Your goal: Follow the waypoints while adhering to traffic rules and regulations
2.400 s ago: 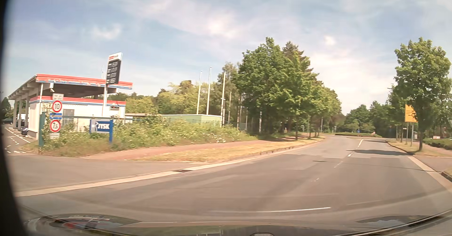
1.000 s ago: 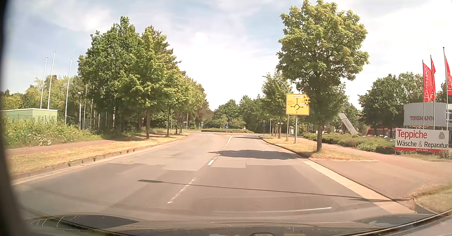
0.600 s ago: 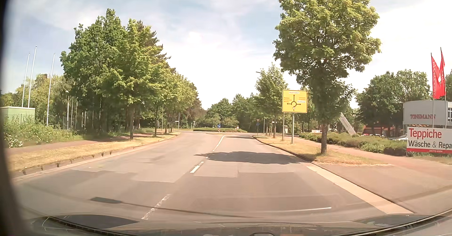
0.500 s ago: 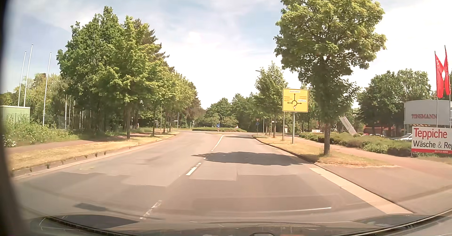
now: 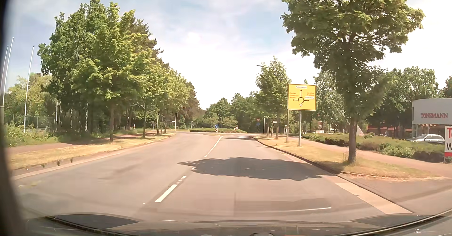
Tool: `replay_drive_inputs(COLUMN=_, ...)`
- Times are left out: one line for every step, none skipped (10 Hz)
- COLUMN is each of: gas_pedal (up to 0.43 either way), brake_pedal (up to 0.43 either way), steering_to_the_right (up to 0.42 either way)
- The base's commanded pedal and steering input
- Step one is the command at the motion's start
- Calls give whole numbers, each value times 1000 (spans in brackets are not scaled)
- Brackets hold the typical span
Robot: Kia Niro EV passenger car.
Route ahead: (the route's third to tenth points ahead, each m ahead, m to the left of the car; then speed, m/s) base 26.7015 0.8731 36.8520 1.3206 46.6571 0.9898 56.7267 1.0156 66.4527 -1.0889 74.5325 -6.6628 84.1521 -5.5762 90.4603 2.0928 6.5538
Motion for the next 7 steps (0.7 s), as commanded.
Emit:
replay_drive_inputs(gas_pedal=240, brake_pedal=0, steering_to_the_right=-2)
replay_drive_inputs(gas_pedal=240, brake_pedal=0, steering_to_the_right=-2)
replay_drive_inputs(gas_pedal=240, brake_pedal=0, steering_to_the_right=-3)
replay_drive_inputs(gas_pedal=240, brake_pedal=0, steering_to_the_right=-2)
replay_drive_inputs(gas_pedal=240, brake_pedal=0, steering_to_the_right=-3)
replay_drive_inputs(gas_pedal=240, brake_pedal=0, steering_to_the_right=-3)
replay_drive_inputs(gas_pedal=240, brake_pedal=0, steering_to_the_right=-3)
